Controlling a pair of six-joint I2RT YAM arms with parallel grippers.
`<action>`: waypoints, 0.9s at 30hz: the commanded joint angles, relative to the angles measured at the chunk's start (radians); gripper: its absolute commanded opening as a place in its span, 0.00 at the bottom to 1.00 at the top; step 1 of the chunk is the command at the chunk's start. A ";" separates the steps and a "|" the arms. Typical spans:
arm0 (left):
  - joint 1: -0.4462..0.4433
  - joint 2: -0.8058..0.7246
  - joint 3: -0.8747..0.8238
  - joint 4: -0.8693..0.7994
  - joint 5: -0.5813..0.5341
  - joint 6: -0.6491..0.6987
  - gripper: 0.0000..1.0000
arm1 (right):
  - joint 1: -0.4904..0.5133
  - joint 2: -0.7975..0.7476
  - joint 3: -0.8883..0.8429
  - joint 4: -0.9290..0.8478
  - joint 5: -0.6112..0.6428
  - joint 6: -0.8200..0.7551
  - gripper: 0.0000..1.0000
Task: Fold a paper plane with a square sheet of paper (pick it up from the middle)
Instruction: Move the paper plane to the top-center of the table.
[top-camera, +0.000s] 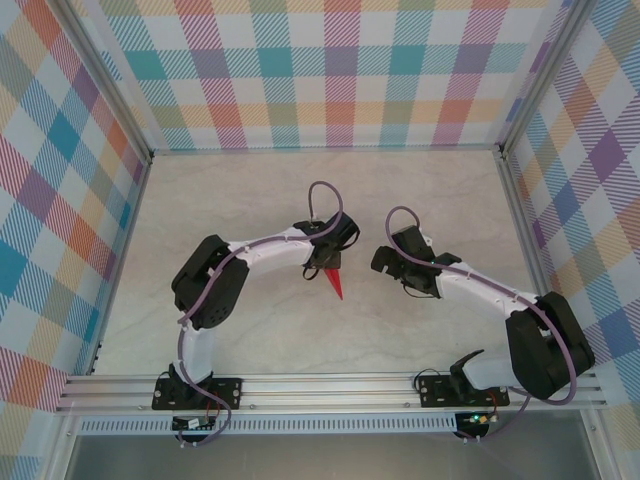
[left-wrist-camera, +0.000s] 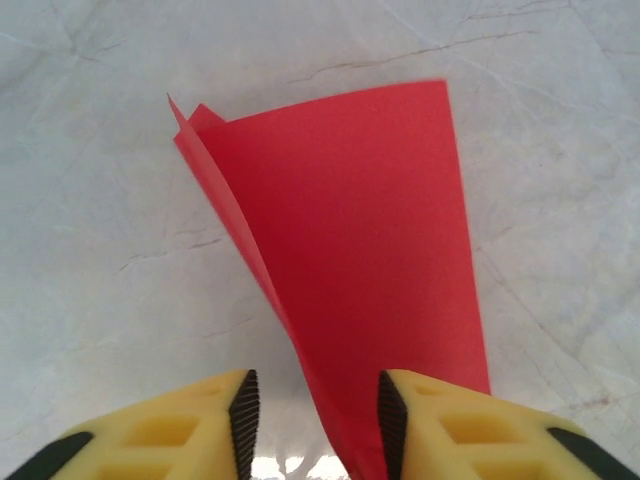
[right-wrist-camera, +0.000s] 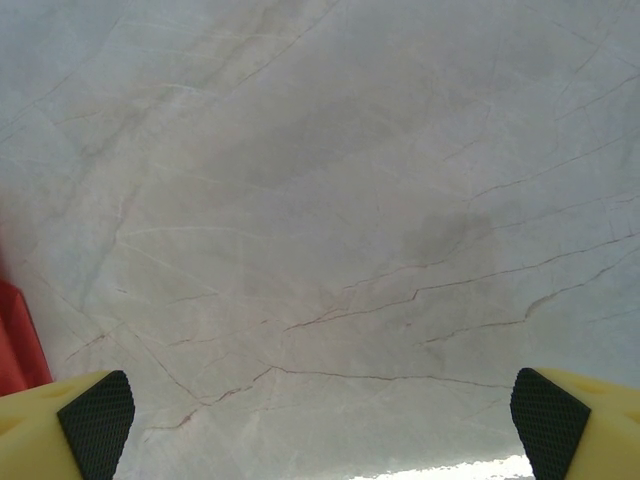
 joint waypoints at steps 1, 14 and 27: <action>-0.009 -0.078 -0.044 0.034 -0.014 -0.044 0.31 | -0.004 -0.013 -0.012 -0.021 0.016 0.020 1.00; 0.000 -0.219 -0.148 0.131 -0.002 -0.073 0.00 | -0.004 -0.055 -0.010 -0.021 -0.004 0.020 1.00; 0.045 -0.433 -0.209 0.278 0.263 0.004 0.00 | -0.005 -0.138 -0.009 -0.038 0.005 0.014 1.00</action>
